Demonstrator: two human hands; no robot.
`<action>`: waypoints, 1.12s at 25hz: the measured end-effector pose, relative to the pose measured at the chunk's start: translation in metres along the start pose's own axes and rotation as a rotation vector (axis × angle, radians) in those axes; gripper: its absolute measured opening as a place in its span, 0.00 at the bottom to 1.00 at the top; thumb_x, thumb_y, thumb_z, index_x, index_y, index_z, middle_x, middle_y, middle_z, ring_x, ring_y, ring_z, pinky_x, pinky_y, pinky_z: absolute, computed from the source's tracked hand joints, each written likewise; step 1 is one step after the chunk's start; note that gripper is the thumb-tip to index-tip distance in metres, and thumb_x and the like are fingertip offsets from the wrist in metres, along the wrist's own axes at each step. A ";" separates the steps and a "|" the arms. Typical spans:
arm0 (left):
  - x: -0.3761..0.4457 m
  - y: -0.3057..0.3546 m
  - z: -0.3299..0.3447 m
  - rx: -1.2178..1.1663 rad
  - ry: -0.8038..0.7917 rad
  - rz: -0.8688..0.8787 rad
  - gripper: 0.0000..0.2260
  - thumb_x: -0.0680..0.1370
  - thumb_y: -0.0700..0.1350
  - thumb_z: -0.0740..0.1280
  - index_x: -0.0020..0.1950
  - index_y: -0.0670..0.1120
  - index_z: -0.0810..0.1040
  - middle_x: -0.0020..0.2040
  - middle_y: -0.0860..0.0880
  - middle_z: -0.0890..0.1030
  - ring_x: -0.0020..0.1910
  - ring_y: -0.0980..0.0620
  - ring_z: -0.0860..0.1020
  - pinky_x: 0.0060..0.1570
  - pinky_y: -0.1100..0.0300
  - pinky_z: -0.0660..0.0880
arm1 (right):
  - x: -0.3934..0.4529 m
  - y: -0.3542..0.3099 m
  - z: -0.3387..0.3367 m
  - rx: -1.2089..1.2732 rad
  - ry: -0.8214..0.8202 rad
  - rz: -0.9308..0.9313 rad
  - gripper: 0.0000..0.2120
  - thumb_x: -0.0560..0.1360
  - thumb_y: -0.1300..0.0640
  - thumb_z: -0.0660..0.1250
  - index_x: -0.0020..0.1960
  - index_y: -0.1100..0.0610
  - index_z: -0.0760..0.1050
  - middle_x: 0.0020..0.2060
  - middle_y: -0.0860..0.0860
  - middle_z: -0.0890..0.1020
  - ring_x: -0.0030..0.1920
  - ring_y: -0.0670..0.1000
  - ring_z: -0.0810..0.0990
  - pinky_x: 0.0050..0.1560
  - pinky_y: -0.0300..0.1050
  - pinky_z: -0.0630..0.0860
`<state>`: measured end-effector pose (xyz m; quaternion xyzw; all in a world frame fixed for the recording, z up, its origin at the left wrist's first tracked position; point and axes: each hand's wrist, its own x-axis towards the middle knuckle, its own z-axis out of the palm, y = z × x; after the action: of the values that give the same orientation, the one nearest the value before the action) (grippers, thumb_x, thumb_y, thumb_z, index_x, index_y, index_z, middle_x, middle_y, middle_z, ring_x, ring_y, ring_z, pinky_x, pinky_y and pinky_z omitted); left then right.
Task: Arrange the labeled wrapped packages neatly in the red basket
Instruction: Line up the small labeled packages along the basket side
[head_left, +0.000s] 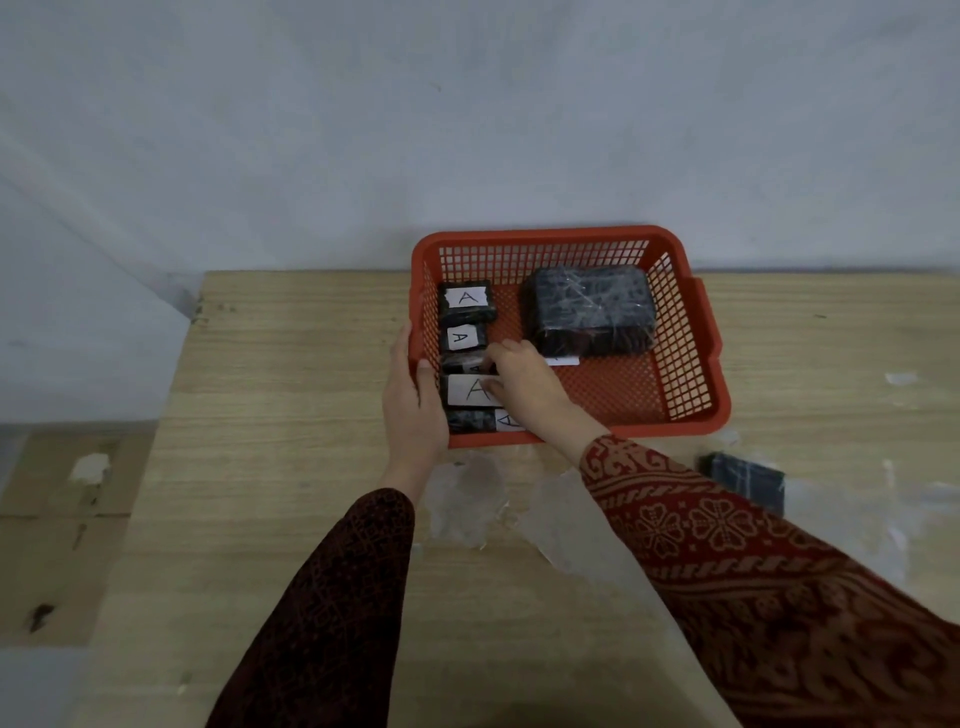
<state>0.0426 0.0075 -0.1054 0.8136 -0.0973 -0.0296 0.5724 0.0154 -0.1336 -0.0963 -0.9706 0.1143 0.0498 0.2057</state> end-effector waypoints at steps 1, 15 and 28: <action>0.000 0.000 0.000 0.008 0.000 -0.001 0.20 0.83 0.41 0.53 0.76 0.46 0.62 0.70 0.45 0.73 0.65 0.49 0.74 0.66 0.48 0.72 | 0.000 0.001 -0.001 0.012 0.001 0.001 0.13 0.74 0.59 0.68 0.56 0.63 0.75 0.55 0.60 0.78 0.58 0.59 0.72 0.56 0.48 0.70; -0.001 0.029 0.007 0.941 -0.135 0.432 0.19 0.75 0.36 0.65 0.66 0.41 0.75 0.70 0.38 0.73 0.73 0.38 0.68 0.72 0.39 0.58 | -0.049 0.081 -0.058 0.252 0.238 0.081 0.15 0.75 0.63 0.65 0.61 0.62 0.77 0.57 0.58 0.77 0.60 0.57 0.73 0.64 0.48 0.68; 0.030 0.060 0.104 0.371 -0.457 -0.118 0.22 0.81 0.45 0.61 0.75 0.42 0.65 0.73 0.40 0.70 0.73 0.42 0.67 0.72 0.51 0.64 | -0.045 0.127 -0.064 0.634 0.375 0.386 0.33 0.71 0.63 0.71 0.72 0.60 0.61 0.66 0.59 0.74 0.66 0.57 0.72 0.64 0.40 0.65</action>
<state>0.0484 -0.1139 -0.0824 0.8808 -0.1798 -0.2270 0.3746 -0.0557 -0.2643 -0.0806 -0.8123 0.3394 -0.1280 0.4568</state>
